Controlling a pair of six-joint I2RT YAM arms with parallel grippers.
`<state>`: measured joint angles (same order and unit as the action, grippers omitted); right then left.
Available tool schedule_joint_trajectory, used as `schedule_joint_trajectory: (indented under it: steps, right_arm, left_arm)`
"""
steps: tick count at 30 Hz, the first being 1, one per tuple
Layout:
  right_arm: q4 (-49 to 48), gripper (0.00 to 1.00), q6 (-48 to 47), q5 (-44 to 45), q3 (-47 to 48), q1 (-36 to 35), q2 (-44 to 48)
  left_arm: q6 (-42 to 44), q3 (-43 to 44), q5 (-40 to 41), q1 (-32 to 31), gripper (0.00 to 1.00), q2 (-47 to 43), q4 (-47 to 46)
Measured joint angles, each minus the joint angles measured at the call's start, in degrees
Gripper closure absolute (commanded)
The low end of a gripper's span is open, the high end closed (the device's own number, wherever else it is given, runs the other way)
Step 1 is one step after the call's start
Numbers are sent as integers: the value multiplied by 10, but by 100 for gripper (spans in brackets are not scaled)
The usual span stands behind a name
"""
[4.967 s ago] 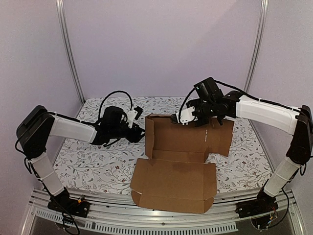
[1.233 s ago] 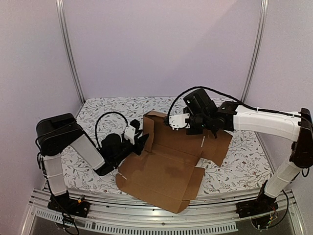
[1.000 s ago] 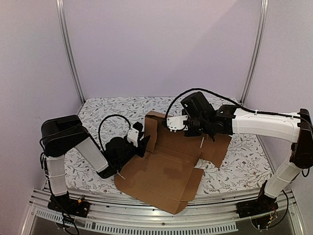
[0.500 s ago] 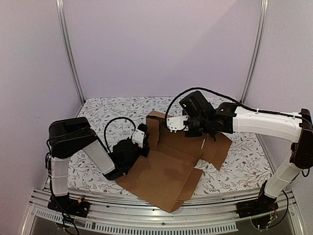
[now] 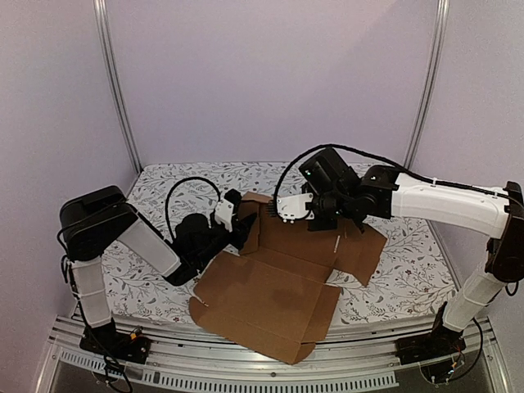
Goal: Fold the paper box
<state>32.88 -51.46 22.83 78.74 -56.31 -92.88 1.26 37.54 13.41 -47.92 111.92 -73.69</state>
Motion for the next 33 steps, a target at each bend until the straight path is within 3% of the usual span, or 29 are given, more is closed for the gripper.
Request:
schedule_joint_trajectory:
  steps: [10,14,21,27,33]
  right_arm:
    - [43,100,17,-21,21,0,0]
    - [47,100,26,-26,24,0,0]
    - [63,100,38,-39,34,0,-1]
    - [62,100,44,-44,35,-3,-2]
    - [60,100,49,-44,35,-4,-2]
  left_arm:
    - [-15,18,-42,14,70,-5,54]
    - [-13,16,-27,8,63,-5,61]
    - [9,13,-2,-3,71,-26,120]
    - [18,-1,15,-9,64,-49,147]
    - [20,-26,21,-12,80,-59,155]
